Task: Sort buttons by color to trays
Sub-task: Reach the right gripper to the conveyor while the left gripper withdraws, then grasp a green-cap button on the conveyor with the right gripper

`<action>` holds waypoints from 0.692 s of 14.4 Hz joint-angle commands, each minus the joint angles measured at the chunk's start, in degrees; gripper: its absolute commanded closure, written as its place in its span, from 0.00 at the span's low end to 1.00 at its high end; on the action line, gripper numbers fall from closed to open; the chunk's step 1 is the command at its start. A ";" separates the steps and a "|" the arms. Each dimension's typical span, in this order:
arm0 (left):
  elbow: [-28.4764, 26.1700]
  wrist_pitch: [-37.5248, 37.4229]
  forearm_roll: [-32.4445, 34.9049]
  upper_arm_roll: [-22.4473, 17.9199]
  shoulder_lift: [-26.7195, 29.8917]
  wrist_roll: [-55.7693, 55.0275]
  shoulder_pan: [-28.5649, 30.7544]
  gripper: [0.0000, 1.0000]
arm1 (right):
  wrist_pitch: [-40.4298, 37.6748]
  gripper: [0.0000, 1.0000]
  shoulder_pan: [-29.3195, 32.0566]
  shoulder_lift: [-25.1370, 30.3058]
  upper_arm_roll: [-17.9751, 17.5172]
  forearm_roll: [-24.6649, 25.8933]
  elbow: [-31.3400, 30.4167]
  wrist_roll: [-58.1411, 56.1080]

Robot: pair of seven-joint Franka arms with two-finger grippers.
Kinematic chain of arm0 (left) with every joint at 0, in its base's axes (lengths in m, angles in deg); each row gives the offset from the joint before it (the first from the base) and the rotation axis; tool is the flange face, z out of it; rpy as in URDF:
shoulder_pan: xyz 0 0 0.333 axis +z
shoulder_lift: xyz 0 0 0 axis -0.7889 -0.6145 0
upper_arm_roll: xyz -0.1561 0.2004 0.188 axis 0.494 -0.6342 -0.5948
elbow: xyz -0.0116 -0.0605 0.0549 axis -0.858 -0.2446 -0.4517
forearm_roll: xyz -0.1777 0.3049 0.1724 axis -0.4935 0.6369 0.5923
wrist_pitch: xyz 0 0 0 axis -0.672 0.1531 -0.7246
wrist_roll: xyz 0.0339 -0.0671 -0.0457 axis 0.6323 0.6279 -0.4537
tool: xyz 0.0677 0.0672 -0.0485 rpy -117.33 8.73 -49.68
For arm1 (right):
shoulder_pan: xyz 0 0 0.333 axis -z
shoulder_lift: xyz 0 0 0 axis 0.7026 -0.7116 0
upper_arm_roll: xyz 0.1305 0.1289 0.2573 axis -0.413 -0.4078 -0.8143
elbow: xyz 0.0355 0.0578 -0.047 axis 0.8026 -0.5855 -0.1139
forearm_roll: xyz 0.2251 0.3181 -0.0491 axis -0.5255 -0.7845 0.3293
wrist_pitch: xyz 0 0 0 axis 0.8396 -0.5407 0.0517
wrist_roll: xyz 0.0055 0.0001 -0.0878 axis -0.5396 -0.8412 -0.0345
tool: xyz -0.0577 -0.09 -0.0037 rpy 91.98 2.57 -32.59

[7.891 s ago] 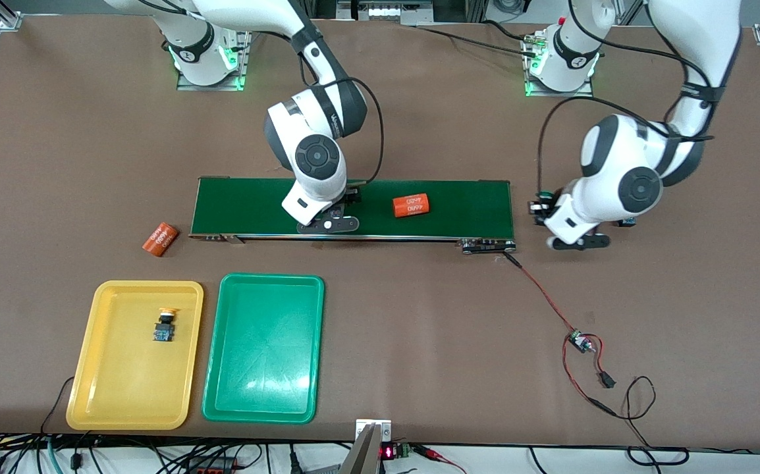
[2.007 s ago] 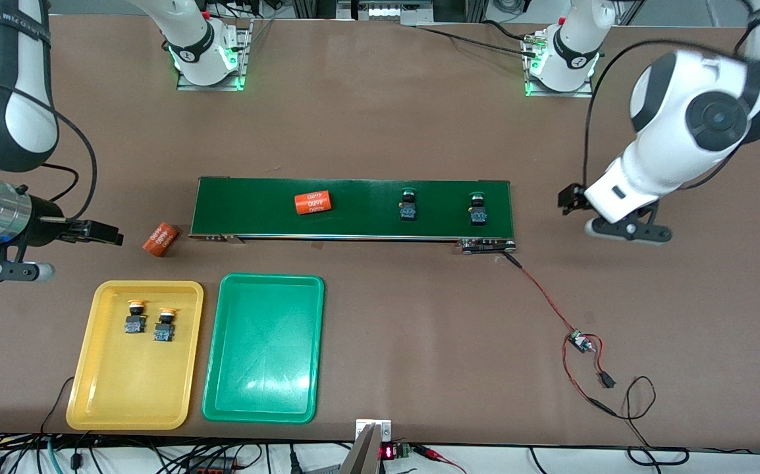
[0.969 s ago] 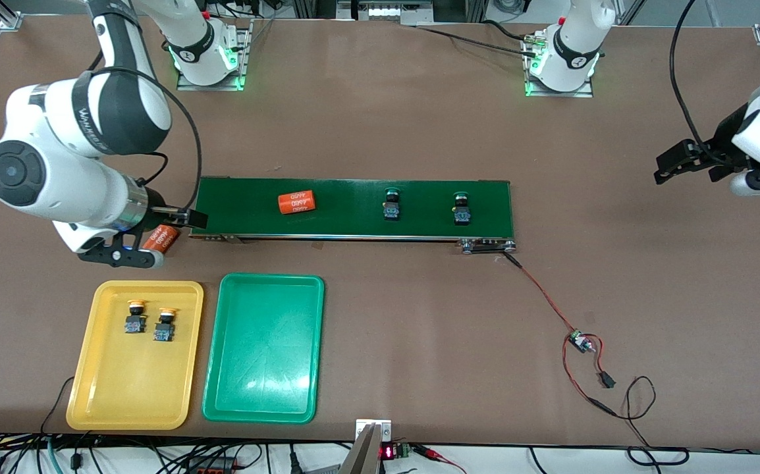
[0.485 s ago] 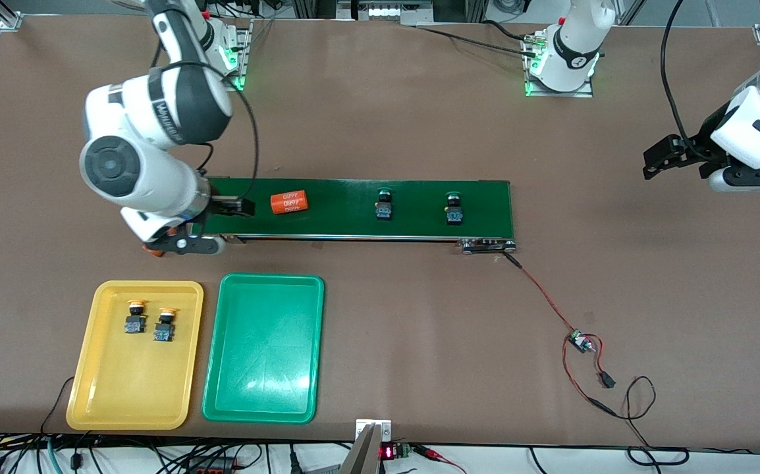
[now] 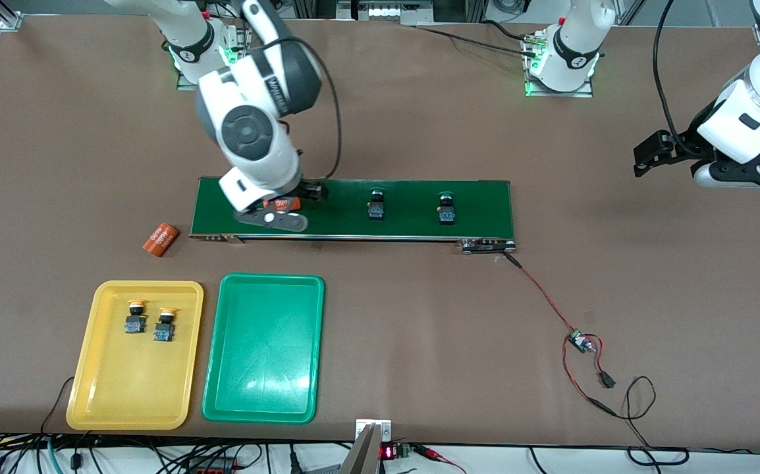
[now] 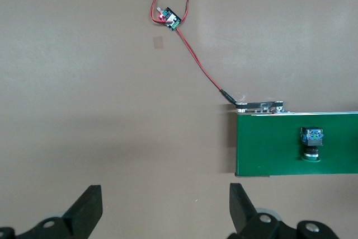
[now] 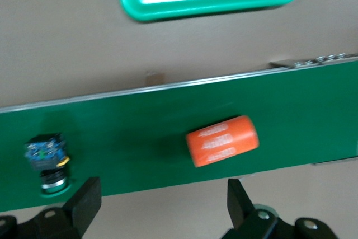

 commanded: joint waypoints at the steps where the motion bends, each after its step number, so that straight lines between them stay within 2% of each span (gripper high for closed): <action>1: 1.06 -1.33 0.91 -0.02 0.03 0.58 -0.11 0.00 | 2.31 0.00 -1.70 -1.35 0.21 -0.42 -0.08 0.90; 4: 1.06 -1.33 0.91 -0.02 0.03 0.58 -0.11 0.00 | 5.30 0.00 -3.98 -3.46 0.12 -3.49 0.18 1.42; 10: 1.06 -1.24 0.83 -0.02 -0.06 0.58 -0.03 0.00 | 11.37 0.00 -5.56 -8.56 0.03 -3.86 1.50 0.20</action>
